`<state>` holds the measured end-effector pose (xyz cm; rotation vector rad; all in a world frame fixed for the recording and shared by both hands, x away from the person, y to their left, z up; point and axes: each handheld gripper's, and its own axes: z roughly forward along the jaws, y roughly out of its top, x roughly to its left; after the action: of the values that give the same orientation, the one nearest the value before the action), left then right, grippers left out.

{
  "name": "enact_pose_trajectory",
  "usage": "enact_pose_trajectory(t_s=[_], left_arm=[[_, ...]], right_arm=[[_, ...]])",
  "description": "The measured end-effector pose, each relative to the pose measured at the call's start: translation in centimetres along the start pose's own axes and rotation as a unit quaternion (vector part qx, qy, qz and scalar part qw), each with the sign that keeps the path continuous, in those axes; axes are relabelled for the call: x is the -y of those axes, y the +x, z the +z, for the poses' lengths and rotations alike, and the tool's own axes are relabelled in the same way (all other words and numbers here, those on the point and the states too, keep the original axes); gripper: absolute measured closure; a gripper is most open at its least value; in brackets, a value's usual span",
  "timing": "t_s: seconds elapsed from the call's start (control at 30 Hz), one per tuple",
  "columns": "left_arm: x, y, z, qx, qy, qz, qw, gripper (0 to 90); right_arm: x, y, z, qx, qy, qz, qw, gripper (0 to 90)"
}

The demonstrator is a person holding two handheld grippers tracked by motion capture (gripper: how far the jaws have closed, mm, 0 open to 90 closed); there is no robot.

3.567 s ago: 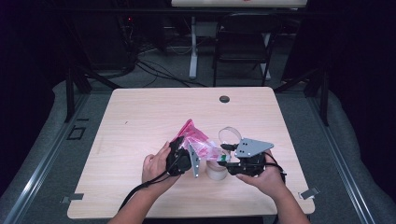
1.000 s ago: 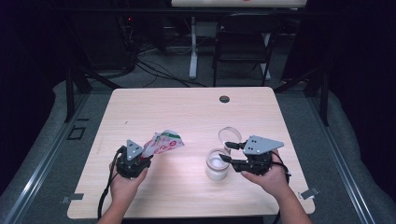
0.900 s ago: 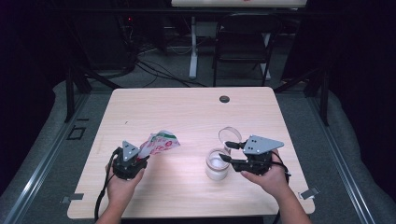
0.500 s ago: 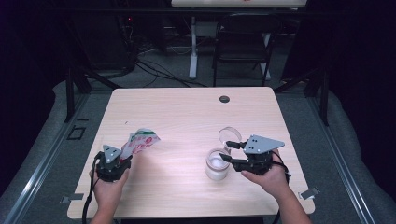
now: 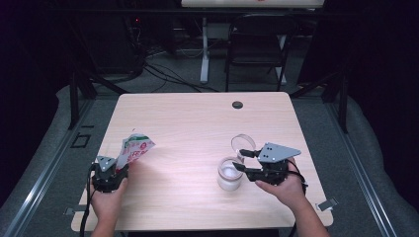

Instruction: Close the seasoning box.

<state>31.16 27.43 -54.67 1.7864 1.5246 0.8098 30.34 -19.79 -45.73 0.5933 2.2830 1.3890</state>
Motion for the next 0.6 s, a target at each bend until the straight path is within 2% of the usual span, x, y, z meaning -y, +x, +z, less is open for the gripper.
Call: enact_pose_trajectory(t_s=[0.27,0.4,0.6], left_arm=[[0.37,0.49,0.44,-0.010,0.010,-0.012,0.9998,65.9],[0.63,0.69,0.79,-0.001,0.020,-0.025,0.9995,65.2],[0.81,0.80,1.07,0.001,0.028,-0.032,0.9991,64.1]], right_arm=[[0.03,0.00,0.04,0.001,0.003,-0.001,1.0000,52.2],[0.05,-0.01,0.04,0.001,0.005,-0.002,1.0000,52.1],[0.06,0.00,0.07,0.000,0.004,-0.001,1.0000,51.9]])
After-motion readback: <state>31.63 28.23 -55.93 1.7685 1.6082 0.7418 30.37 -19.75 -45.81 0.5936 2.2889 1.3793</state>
